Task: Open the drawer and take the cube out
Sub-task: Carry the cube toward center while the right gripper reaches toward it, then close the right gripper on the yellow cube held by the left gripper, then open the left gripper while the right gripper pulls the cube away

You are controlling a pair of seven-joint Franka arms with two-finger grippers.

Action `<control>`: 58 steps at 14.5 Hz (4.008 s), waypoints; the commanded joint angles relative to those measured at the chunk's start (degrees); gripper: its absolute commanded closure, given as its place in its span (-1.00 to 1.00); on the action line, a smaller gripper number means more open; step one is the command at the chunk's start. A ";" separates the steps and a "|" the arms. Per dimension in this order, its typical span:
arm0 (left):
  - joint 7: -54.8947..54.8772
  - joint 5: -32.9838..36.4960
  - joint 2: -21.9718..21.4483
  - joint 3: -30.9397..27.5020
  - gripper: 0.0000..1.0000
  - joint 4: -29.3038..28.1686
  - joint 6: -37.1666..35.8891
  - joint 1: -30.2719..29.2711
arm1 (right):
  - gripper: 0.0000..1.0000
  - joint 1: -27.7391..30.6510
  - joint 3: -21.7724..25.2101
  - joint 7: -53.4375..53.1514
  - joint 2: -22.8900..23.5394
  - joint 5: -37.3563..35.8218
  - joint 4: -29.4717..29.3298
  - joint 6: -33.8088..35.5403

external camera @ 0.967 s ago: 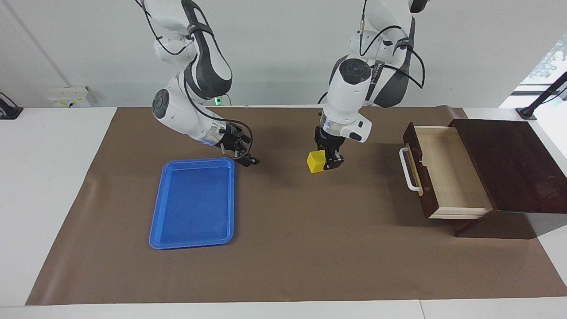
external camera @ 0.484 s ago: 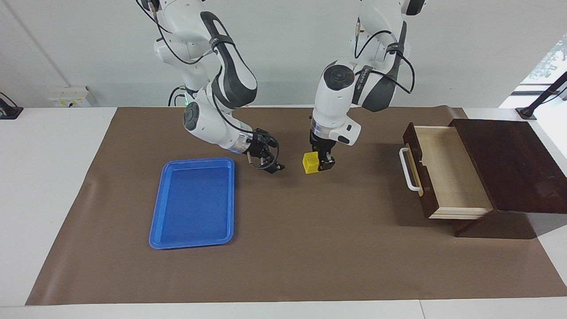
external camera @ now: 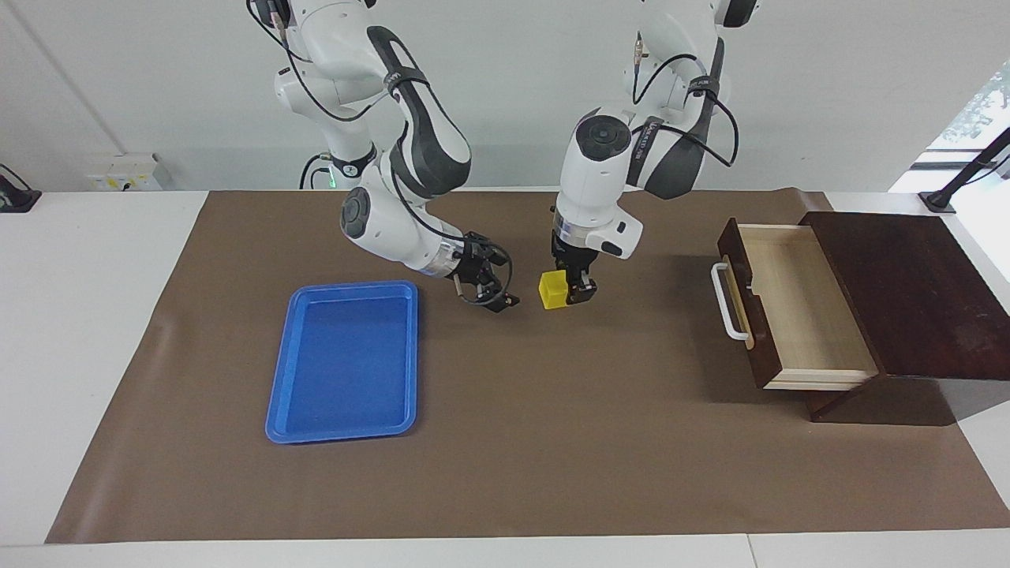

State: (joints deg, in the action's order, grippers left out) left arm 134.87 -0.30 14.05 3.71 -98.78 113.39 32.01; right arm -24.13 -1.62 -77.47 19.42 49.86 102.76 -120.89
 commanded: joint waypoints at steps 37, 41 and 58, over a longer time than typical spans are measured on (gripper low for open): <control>-0.66 1.01 -0.69 -0.89 1.00 -2.56 2.27 2.09 | 0.99 -2.15 0.13 -1.72 2.12 4.54 -0.63 -2.34; -1.10 1.01 -0.69 -0.89 1.00 -2.65 2.27 2.09 | 1.00 -2.14 0.21 -0.49 2.20 4.45 -0.80 -2.34; -9.16 3.73 -1.22 -2.21 -1.00 -1.06 -1.42 -12.05 | 1.00 2.06 0.39 -0.31 2.38 4.36 -2.82 0.38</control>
State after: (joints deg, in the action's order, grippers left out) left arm 129.53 2.50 13.54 1.06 -98.45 112.58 22.63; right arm -25.51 -0.91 -79.00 22.25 53.08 100.42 -122.92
